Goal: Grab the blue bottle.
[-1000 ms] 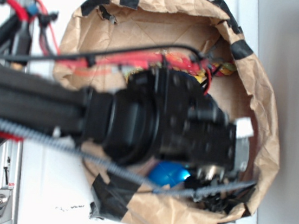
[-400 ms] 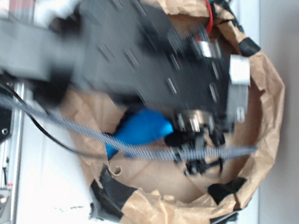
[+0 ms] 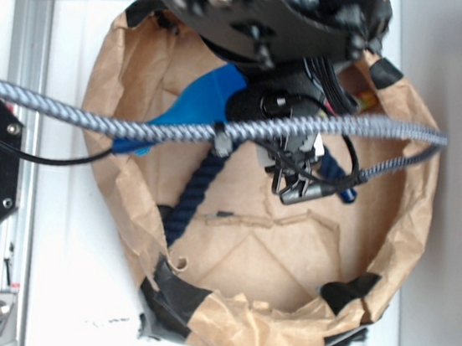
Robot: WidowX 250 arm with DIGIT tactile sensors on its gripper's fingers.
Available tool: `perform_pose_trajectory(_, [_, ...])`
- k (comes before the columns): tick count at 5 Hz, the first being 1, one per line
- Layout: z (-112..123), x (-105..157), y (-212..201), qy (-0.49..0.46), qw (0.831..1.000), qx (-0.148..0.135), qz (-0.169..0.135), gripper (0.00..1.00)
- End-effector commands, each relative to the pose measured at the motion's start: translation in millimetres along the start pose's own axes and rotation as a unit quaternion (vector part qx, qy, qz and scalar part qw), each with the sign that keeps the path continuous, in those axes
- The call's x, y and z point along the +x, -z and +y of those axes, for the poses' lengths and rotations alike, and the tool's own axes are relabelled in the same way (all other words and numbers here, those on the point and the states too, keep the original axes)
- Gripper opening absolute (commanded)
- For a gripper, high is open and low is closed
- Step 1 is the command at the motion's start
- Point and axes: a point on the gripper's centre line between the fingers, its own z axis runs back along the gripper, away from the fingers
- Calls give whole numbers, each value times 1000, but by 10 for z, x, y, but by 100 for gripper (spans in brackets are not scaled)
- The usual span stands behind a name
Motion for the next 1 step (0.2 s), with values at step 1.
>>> perform_pose_trajectory(1, [143,-8,-70,-3,998,32,-48,0])
